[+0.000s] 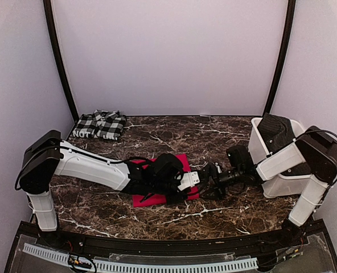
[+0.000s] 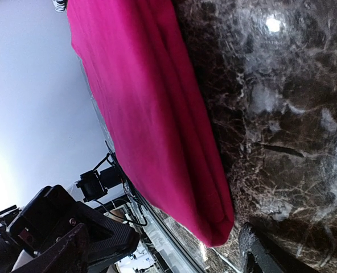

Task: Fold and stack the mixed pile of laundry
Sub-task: Pass from the left arm to the right

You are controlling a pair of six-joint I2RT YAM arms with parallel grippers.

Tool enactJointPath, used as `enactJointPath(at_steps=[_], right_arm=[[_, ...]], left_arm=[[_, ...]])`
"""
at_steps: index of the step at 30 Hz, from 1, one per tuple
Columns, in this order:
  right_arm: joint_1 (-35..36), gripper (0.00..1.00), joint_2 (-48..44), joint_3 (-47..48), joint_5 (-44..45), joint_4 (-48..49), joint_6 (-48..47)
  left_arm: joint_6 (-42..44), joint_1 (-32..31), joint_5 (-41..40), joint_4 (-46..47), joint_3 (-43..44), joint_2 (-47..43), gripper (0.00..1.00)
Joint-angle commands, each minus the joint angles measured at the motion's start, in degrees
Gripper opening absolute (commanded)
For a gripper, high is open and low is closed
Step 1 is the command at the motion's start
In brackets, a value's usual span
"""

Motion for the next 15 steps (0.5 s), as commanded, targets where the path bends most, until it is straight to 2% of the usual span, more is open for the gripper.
enactJointPath(at_steps=[1,4,8,13,15], right_arm=[[1.5,0.86,2.2,2.3,-1.3,5.5,4.0],[1.8,0.86,2.4,3.0,-1.0,4.7,4.5],[1.5,0.85,0.2,2.3,0.9,1.3,3.4],[0.7,0.85,-0.3,1.0,1.0,1.3,3.1],[0.7,0.85,0.1,0.9,0.4,2.0,3.4]], left_arm=[[0.0,0.0,1.3,1.4,-1.2,-3.2,0.0],[0.5,0.0,1.7,-0.3,-0.8,-3.1,0.0],[1.5,-1.0,1.1,-3.1,1.5,-1.2,0.15],[1.5,-1.0,-0.4,-5.1,4.5,3.8,0.27],[1.5,-0.9,-0.8,-5.6,5.7,5.9,0.29]])
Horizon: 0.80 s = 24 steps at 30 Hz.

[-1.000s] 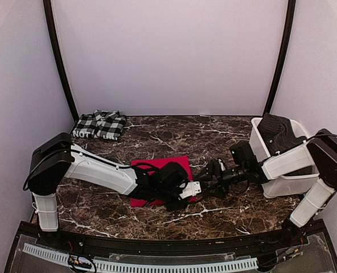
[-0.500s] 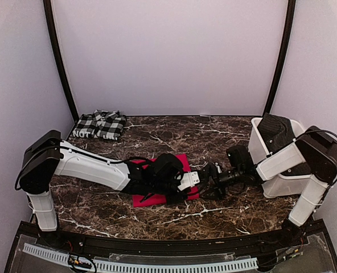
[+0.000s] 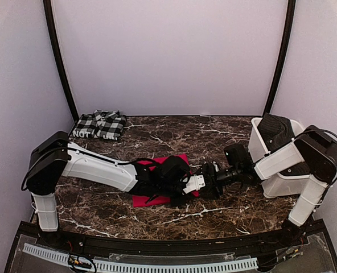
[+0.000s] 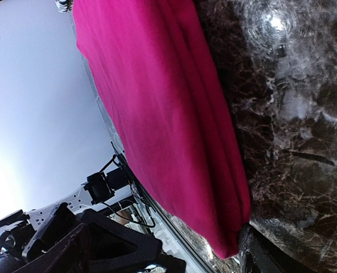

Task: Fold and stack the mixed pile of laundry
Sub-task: Pass from the left arm to the right

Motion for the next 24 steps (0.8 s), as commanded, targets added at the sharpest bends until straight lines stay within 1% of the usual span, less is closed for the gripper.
enactJointPath(at_steps=[1,7,9,11,13,14,15,20,24], right_arm=[[-0.3,0.85,-0.6,-0.9,-0.2,1.5,0.4],[-0.8,0.85,-1.0,-0.7,-0.2,1.0,-0.1],[-0.9,0.85,-0.8,-0.7,-0.2,0.8,-0.2],[-0.9,0.84,-0.5,-0.7,-0.2,0.7,-0.3],[-1.0,0.84,-0.5,-0.8,-0.3,0.4,-0.4],[-1.0,0.84,-0.6,-0.8,-0.3,0.3,-0.5],[-1.0,0.84,-0.7,-0.9,-0.2,0.2,-0.5],[-1.3,0.84,-0.9,-0.9,0.0,-0.7,-0.9],[-1.3,0.87,-0.7,-0.8,-0.2,-0.8,-0.8]], left_arm=[[0.4,-0.1,-1.3,-3.4,3.3,4.8,0.29],[1.0,0.1,-0.1,-5.0,4.6,7.9,0.29],[0.6,0.3,-0.2,-5.7,4.9,8.7,0.27],[-0.3,0.9,0.3,-6.0,5.0,8.7,0.21],[-1.0,1.5,0.6,-6.0,4.9,8.2,0.13],[-1.1,1.8,0.6,-5.8,4.9,8.0,0.05],[-1.3,1.9,0.8,-5.7,4.8,7.5,0.01],[-1.4,2.3,1.0,-2.1,2.7,4.2,0.0],[-1.7,2.5,0.9,0.7,1.0,0.4,0.0]])
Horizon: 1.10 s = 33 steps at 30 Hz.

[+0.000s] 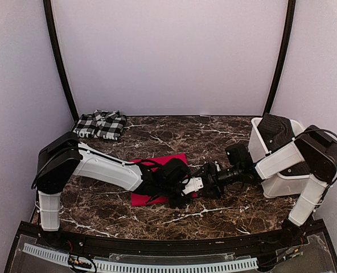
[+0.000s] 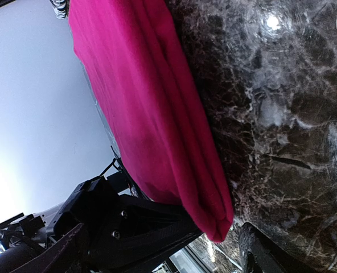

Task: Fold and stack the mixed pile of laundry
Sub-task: Pass from the left arm to the right

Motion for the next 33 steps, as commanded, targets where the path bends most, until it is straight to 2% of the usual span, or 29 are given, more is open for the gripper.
enactJointPath(at_steps=[1,11,20,29,33], right_arm=[[-0.3,0.87,-0.7,-0.3,-0.3,-0.5,-0.6],[0.2,0.83,1.4,2.4,-1.0,0.5,0.5],[1.5,0.75,7.5,6.5,-2.6,4.8,3.3],[2.0,0.63,13.4,11.4,-3.6,6.2,3.8],[2.0,0.59,18.0,16.2,-5.0,4.5,0.5]], left_arm=[[-0.9,0.9,-0.1,2.1,-2.1,-6.3,0.0],[-0.5,1.2,0.5,4.4,-3.8,-9.5,0.0],[-0.4,1.2,2.3,5.1,-4.9,-10.3,0.0],[0.9,1.1,3.5,7.0,-6.9,-11.8,0.0],[1.3,1.0,5.1,9.0,-8.9,-12.6,0.0]])
